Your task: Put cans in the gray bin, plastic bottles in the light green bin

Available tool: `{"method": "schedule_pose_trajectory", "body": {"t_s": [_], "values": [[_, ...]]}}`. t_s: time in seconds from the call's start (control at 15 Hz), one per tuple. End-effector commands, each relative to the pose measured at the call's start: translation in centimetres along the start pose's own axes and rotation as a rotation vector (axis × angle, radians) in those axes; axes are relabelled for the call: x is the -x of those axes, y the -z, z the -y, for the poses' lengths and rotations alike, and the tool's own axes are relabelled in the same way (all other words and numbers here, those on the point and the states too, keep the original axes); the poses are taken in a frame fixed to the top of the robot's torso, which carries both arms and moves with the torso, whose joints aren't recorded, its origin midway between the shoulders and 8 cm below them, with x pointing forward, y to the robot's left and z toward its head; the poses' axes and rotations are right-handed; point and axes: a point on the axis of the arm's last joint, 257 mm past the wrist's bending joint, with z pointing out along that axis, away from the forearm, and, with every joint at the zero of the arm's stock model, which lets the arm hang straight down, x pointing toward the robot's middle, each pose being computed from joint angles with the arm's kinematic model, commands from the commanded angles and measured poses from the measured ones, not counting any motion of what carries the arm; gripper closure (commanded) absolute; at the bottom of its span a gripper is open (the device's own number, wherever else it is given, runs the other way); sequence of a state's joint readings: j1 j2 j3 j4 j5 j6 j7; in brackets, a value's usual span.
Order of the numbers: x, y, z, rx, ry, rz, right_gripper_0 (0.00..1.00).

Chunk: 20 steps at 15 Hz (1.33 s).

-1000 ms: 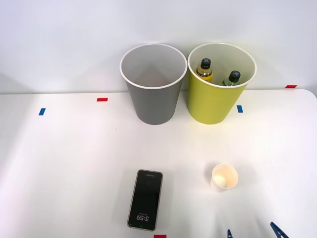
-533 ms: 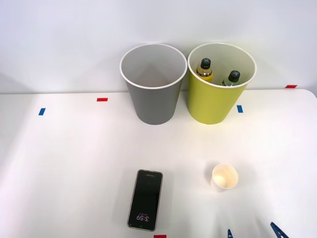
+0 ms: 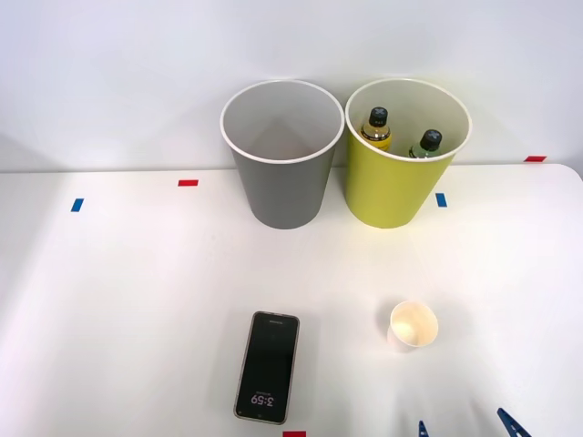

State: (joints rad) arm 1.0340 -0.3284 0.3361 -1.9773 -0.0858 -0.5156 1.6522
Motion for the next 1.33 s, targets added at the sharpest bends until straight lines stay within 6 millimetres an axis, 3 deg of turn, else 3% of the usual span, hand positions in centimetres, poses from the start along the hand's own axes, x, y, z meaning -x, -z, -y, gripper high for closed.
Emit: {"method": "schedule_pose_trajectory", "body": {"t_s": [0.07, 1.33], "values": [[0.00, 0.00, 0.01, 0.000, 0.000, 0.000, 0.00], [0.00, 0.00, 0.01, 0.000, 0.000, 0.000, 0.00]]}}
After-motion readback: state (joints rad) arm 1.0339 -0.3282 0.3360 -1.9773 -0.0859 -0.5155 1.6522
